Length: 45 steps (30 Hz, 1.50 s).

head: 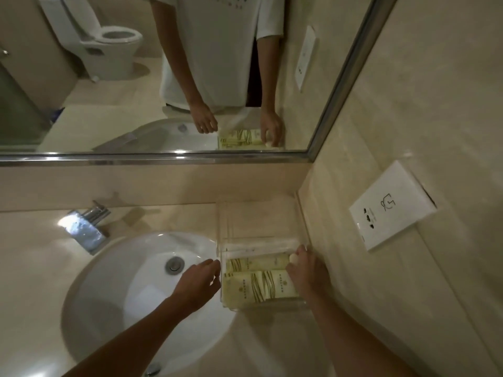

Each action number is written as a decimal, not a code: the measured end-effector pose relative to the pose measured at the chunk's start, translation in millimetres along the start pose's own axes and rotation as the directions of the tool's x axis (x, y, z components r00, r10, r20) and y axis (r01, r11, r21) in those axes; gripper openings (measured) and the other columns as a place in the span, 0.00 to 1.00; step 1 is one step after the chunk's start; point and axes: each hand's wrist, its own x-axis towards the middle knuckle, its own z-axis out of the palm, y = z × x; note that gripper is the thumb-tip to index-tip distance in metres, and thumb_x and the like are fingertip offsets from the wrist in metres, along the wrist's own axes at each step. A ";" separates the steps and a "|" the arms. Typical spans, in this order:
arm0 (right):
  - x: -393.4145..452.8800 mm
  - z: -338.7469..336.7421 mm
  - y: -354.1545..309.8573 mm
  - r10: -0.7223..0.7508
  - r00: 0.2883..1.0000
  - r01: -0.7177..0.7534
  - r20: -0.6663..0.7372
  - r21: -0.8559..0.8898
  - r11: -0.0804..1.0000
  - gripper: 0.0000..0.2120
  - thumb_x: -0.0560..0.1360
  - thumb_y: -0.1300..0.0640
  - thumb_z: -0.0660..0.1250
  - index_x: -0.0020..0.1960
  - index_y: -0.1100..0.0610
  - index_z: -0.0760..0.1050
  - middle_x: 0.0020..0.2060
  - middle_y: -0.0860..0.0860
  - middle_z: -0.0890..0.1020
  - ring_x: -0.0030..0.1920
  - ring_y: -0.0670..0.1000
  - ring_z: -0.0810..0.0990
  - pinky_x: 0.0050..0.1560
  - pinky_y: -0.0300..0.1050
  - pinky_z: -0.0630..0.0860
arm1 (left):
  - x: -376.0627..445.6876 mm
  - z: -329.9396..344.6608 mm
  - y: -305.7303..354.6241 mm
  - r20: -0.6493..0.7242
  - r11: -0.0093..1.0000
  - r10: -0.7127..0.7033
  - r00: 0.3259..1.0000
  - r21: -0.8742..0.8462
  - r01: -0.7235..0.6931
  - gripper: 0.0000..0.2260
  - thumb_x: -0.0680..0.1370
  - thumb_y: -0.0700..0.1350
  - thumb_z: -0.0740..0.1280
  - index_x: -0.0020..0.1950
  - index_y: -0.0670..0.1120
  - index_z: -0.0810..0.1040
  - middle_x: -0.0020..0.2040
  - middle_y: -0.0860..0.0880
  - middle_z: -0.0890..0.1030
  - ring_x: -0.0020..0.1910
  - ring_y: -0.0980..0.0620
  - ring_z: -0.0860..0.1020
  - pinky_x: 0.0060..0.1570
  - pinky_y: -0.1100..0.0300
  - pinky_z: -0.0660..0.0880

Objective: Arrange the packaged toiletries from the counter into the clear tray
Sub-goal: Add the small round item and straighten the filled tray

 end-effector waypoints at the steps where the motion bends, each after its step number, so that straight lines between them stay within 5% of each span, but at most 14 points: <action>1: 0.9 2.8 1.1 0.008 1.000 -0.008 -0.006 -0.008 1.000 0.18 0.71 0.50 0.69 0.59 0.53 0.72 0.50 0.52 0.80 0.47 0.53 0.80 0.39 0.43 0.73 | 0.7 1.0 1.1 0.002 1.000 0.005 1.000 -0.001 -0.005 0.03 0.74 0.43 0.65 0.42 0.47 0.72 0.41 0.49 0.78 0.35 0.50 0.76 0.34 0.58 0.73; 4: 1.0 10.0 3.9 0.011 1.000 -0.011 -0.010 0.008 1.000 0.19 0.71 0.50 0.69 0.60 0.53 0.71 0.49 0.52 0.80 0.46 0.53 0.80 0.37 0.42 0.70 | 4.8 4.7 4.4 -0.006 0.999 0.027 1.000 0.023 -0.027 0.03 0.74 0.43 0.65 0.42 0.47 0.72 0.41 0.49 0.79 0.35 0.51 0.76 0.34 0.59 0.73; 7: -3.7 17.3 4.7 -0.047 0.995 0.052 -0.092 0.048 0.998 0.14 0.72 0.52 0.67 0.56 0.54 0.75 0.54 0.54 0.80 0.51 0.55 0.80 0.46 0.46 0.76 | 6.9 14.2 12.8 -0.087 0.994 0.090 0.992 0.077 -0.083 0.03 0.75 0.41 0.66 0.44 0.47 0.72 0.42 0.48 0.79 0.36 0.51 0.74 0.36 0.60 0.71; 11: -32.1 33.4 -1.2 -0.292 0.937 0.299 -0.191 0.004 0.954 0.19 0.75 0.47 0.57 0.57 0.56 0.79 0.57 0.55 0.81 0.58 0.56 0.79 0.56 0.53 0.76 | 0.6 42.2 27.1 -0.124 0.970 0.185 0.975 0.183 -0.161 0.16 0.80 0.51 0.55 0.64 0.46 0.71 0.62 0.46 0.78 0.59 0.48 0.77 0.57 0.52 0.77; 13: -48.3 46.5 -1.0 -0.413 0.899 0.416 -0.148 -0.014 0.909 0.23 0.78 0.45 0.53 0.65 0.54 0.75 0.63 0.53 0.78 0.64 0.55 0.76 0.65 0.54 0.67 | -2.9 58.4 35.5 -0.065 0.956 0.195 0.979 0.237 -0.175 0.23 0.81 0.55 0.47 0.72 0.45 0.64 0.72 0.45 0.68 0.71 0.46 0.68 0.69 0.48 0.67; 16: -60.2 66.1 11.6 -0.496 0.869 0.495 0.001 -0.033 0.868 0.24 0.80 0.45 0.51 0.73 0.52 0.66 0.73 0.50 0.67 0.73 0.51 0.63 0.71 0.54 0.54 | -7.7 83.4 43.1 0.045 0.937 0.199 0.979 0.285 -0.203 0.27 0.81 0.59 0.45 0.76 0.45 0.55 0.76 0.44 0.56 0.75 0.43 0.55 0.69 0.45 0.54; 24: -64.4 69.1 23.9 -0.496 0.861 0.500 0.110 -0.008 0.866 0.25 0.81 0.46 0.45 0.78 0.47 0.47 0.78 0.46 0.51 0.77 0.44 0.42 0.74 0.54 0.42 | -11.5 94.9 36.3 0.160 0.916 0.172 0.972 0.337 -0.218 0.26 0.81 0.57 0.42 0.77 0.48 0.51 0.77 0.42 0.54 0.76 0.41 0.52 0.69 0.41 0.53; 29: -61.3 60.0 14.9 -0.494 0.867 0.493 0.066 0.027 0.869 0.26 0.81 0.44 0.48 0.77 0.48 0.50 0.77 0.47 0.57 0.77 0.45 0.48 0.75 0.53 0.47 | -0.3 85.8 31.1 0.158 0.923 0.142 0.977 0.335 -0.188 0.29 0.80 0.60 0.45 0.77 0.45 0.52 0.76 0.41 0.58 0.76 0.42 0.55 0.70 0.44 0.51; 35: -52.6 58.2 17.1 -0.415 0.909 0.416 0.013 -0.024 0.909 0.25 0.79 0.45 0.54 0.72 0.56 0.64 0.66 0.53 0.74 0.68 0.54 0.69 0.72 0.54 0.54 | 0.3 81.3 30.1 0.190 0.920 0.157 0.969 0.328 -0.213 0.29 0.80 0.60 0.44 0.74 0.42 0.59 0.70 0.43 0.71 0.70 0.43 0.69 0.67 0.45 0.55; 40: -52.6 58.9 16.6 -0.415 0.910 0.415 -0.004 -0.039 0.909 0.23 0.79 0.45 0.54 0.70 0.55 0.66 0.65 0.52 0.74 0.67 0.53 0.69 0.72 0.52 0.52 | 4.9 79.6 29.4 0.175 0.926 0.180 0.968 0.302 -0.226 0.29 0.80 0.60 0.44 0.71 0.42 0.65 0.66 0.44 0.76 0.64 0.45 0.75 0.63 0.47 0.72; 45: -52.0 59.8 14.5 -0.403 0.915 0.403 0.005 -0.002 0.915 0.24 0.80 0.43 0.52 0.73 0.50 0.62 0.69 0.50 0.71 0.71 0.51 0.65 0.73 0.52 0.50 | 6.7 77.6 28.1 0.145 0.913 0.217 0.965 0.320 -0.253 0.28 0.79 0.58 0.48 0.73 0.44 0.61 0.70 0.44 0.71 0.68 0.45 0.71 0.67 0.46 0.70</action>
